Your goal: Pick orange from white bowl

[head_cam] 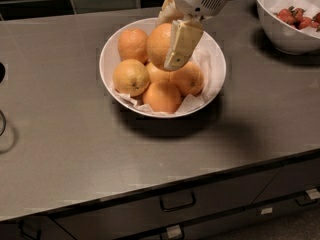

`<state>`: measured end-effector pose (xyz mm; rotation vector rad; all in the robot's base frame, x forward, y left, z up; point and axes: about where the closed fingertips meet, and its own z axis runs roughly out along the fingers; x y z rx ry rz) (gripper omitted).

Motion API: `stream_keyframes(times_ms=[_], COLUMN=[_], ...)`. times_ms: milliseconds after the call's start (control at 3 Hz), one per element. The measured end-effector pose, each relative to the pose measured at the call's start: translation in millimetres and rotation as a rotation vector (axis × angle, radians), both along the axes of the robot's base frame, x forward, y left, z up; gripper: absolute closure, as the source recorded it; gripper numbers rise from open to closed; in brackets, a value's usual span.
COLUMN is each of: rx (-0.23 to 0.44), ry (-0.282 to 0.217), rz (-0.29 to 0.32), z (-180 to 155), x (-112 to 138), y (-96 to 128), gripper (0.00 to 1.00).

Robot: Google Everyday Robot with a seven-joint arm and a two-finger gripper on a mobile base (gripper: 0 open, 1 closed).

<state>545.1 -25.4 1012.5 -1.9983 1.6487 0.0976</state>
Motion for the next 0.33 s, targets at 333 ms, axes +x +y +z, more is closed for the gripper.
stream_keyframes(times_ms=[333], rx=[0.007], ry=[-0.012], rz=[-0.006], z=[2.6], x=[2.3], y=[0.5], gripper=[1.0])
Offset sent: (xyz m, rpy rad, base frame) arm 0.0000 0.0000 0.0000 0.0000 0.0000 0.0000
